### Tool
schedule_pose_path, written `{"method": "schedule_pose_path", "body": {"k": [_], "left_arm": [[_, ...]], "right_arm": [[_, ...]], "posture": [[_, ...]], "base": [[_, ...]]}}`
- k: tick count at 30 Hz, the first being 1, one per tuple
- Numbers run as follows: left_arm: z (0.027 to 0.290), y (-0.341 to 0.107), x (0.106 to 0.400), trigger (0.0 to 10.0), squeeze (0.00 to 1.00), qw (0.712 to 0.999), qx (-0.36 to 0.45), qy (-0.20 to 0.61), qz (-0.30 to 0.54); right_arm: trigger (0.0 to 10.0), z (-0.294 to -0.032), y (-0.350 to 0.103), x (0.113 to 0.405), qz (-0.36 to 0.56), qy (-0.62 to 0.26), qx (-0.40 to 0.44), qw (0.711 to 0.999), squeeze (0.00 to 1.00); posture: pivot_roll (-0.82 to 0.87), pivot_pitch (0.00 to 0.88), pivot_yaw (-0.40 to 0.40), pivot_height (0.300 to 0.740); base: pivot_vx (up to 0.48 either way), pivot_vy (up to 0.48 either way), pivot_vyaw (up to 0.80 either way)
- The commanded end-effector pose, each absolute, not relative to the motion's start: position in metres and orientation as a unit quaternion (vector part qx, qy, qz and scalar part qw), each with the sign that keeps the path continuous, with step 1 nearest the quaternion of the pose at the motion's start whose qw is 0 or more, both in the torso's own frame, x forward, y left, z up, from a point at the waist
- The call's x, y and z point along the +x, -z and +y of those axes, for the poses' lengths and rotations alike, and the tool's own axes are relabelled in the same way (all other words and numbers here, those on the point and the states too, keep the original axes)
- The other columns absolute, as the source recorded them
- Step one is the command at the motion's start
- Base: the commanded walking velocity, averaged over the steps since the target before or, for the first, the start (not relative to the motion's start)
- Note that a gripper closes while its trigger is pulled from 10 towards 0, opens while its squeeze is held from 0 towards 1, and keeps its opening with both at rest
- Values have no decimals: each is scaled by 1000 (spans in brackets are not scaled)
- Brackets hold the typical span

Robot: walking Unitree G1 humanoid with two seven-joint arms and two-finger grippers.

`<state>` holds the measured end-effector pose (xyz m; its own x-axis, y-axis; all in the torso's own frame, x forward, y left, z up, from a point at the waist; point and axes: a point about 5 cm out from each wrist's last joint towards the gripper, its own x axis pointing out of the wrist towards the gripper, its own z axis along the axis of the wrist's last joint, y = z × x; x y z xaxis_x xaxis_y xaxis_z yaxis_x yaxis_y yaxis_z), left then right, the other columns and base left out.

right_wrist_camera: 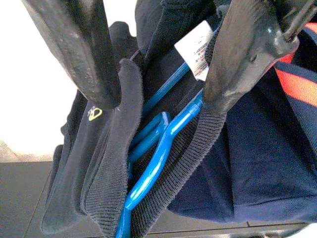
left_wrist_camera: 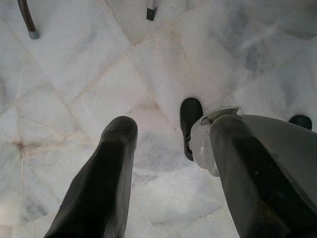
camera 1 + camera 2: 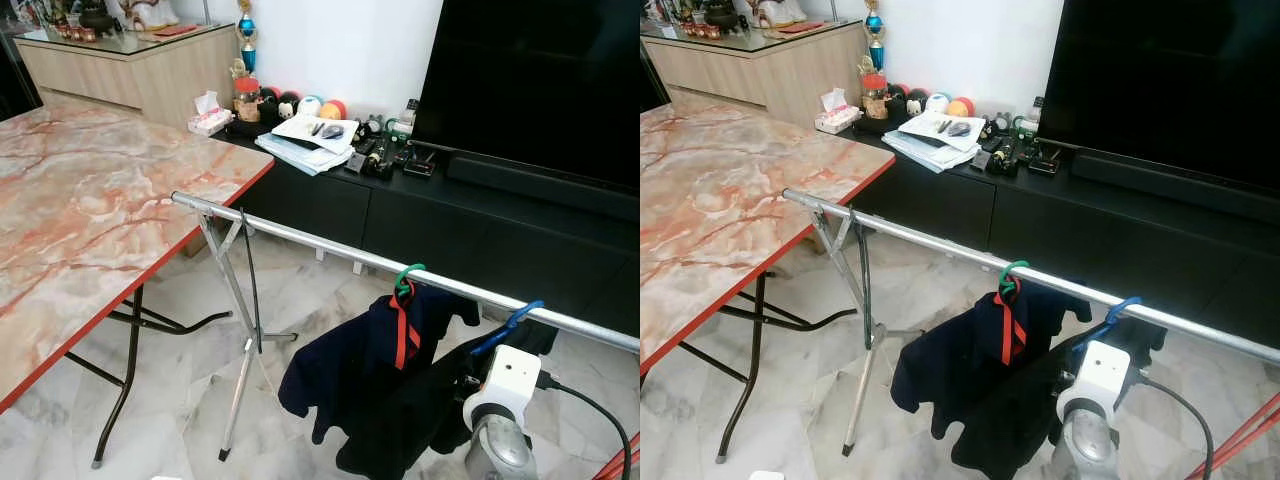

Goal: Hang hanger

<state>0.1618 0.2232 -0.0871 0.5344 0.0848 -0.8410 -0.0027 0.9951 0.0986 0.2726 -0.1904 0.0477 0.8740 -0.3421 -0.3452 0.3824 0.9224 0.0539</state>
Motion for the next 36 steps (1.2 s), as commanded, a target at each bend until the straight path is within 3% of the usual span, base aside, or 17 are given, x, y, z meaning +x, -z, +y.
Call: {"method": "schedule_pose_path", "body": {"k": [1,11,36], "left_arm": [[224,89,157,10000,0,869,45,-21,492],[223,89,158,10000,0,870,43,-21,491],[223,89,158,10000,0,870,41,-18,491]], "right_arm": [[10000,-191,-51,281,152,201,63,966,0],[10000,-188,-63,301,100,209,80,970,0],[10000,-196,-31,305,204,261,69,941,0]], "posture": [[109,24,5,740],[116,21,4,740],[123,21,9,740]], "base": [[0,0,0],[0,0,0],[0,0,0]]}}
